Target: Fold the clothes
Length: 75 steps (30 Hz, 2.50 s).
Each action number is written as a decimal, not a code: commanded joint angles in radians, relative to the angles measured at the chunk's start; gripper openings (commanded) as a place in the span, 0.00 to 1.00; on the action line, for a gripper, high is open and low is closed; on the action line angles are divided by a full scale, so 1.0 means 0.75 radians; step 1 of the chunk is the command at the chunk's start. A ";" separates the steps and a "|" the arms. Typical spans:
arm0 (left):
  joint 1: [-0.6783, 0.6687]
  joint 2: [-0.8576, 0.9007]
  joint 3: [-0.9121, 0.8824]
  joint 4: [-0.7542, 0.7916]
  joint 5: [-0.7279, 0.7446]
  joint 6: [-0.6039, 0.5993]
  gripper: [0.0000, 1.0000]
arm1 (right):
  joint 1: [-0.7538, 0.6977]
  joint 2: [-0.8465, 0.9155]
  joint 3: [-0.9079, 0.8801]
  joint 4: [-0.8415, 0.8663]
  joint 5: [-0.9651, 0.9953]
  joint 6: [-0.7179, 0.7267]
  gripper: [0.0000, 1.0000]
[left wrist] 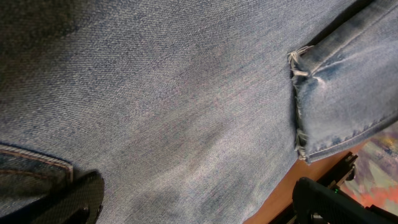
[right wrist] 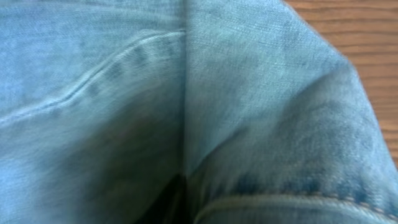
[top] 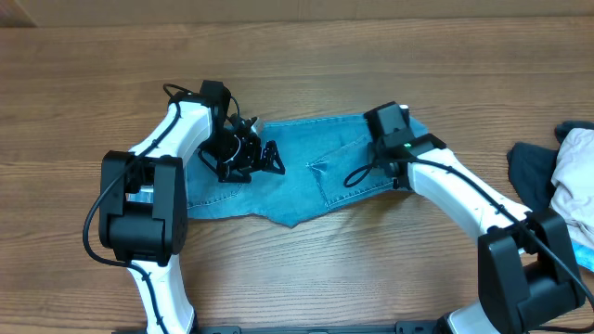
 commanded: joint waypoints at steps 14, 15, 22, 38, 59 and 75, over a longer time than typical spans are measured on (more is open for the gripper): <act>0.004 0.026 -0.004 0.001 -0.019 -0.019 1.00 | 0.058 -0.193 0.137 -0.385 -0.035 0.771 0.41; 0.004 0.026 -0.004 0.001 -0.020 -0.019 1.00 | 0.053 -0.251 0.171 -0.412 -0.036 0.771 0.51; 0.004 0.026 -0.004 0.001 -0.020 -0.018 1.00 | -0.522 -0.607 0.302 -0.570 -0.416 0.723 1.00; 0.003 0.026 -0.004 0.000 -0.019 -0.014 1.00 | -1.315 0.059 0.199 -0.647 -1.649 0.191 1.00; 0.003 0.026 -0.004 0.010 -0.019 -0.014 1.00 | -1.233 0.101 -0.305 0.186 -1.806 0.830 0.91; 0.004 0.026 -0.004 -0.022 -0.023 0.012 1.00 | -1.126 0.102 -0.260 0.498 -1.441 0.703 0.17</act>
